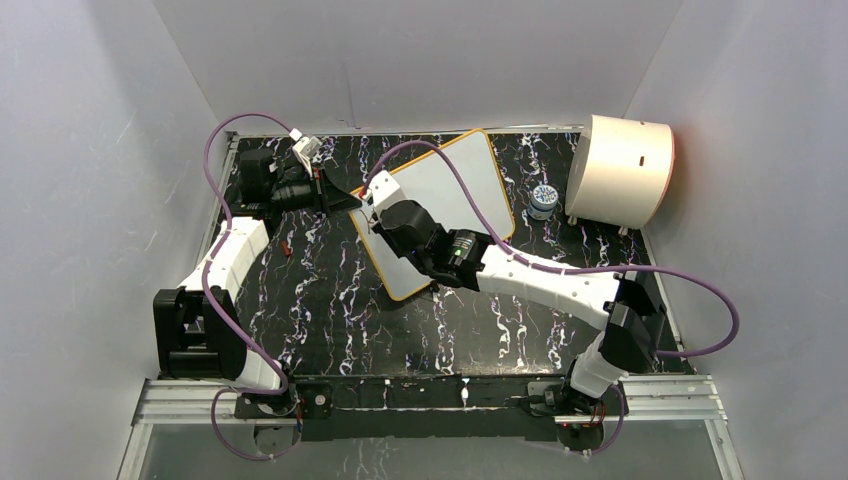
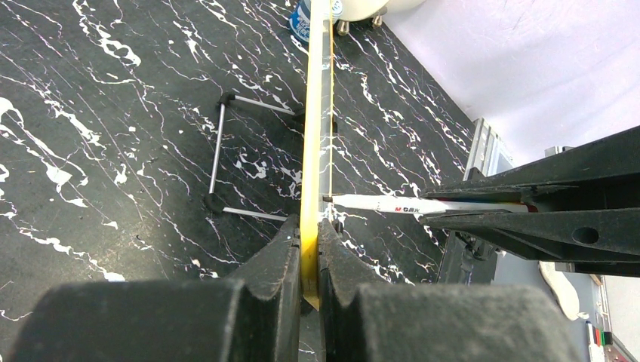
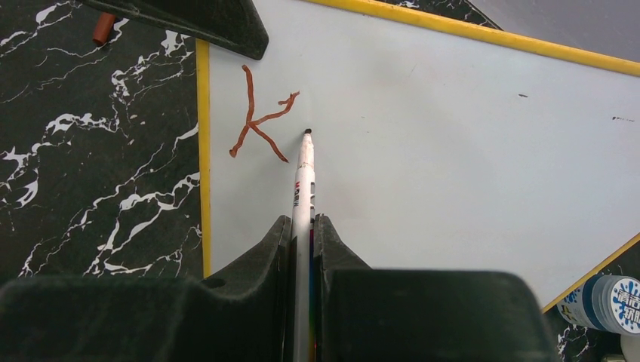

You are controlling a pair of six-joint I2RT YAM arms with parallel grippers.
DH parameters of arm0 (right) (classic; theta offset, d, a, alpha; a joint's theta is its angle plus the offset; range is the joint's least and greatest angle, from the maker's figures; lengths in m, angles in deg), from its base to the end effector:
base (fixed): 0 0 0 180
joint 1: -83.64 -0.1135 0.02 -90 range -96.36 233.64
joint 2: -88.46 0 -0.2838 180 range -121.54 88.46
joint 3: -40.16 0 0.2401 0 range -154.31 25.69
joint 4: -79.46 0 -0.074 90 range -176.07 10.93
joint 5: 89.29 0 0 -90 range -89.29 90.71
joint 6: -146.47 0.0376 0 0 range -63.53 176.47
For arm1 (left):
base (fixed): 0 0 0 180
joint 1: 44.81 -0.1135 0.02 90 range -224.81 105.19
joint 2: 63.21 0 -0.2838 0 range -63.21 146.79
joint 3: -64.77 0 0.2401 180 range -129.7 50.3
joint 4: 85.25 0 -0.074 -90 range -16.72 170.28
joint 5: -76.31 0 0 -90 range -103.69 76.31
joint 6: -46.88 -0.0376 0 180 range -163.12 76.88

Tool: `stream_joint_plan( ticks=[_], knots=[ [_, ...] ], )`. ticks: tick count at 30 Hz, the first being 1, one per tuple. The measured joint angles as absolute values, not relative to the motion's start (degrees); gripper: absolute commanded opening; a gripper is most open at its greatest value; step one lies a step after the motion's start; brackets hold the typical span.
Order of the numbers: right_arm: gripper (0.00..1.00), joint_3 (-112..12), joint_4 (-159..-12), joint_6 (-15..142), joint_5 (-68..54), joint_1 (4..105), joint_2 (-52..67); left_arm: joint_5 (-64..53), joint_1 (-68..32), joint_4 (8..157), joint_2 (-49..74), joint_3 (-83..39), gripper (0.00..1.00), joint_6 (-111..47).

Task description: Write a sentence on the whiteboard

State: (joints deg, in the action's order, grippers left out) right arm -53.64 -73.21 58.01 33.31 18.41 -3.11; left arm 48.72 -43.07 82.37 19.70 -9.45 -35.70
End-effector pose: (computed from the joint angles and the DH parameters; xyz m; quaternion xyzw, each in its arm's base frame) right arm 0.1706 0.3215 0.3617 -0.2994 0.7675 0.0856 0.5603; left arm 0.3065 -0.0426 0.3260 0.2579 0.7188 -0.4644 0.4484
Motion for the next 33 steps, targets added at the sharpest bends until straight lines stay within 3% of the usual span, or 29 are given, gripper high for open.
stream_joint_plan(
  ticks=[33],
  knots=[
    [0.00, -52.13, -72.31, 59.82, 31.56, 18.78, -1.62, 48.70, -43.07, 82.35, 19.70, -9.45, 0.00, -35.70]
  ],
)
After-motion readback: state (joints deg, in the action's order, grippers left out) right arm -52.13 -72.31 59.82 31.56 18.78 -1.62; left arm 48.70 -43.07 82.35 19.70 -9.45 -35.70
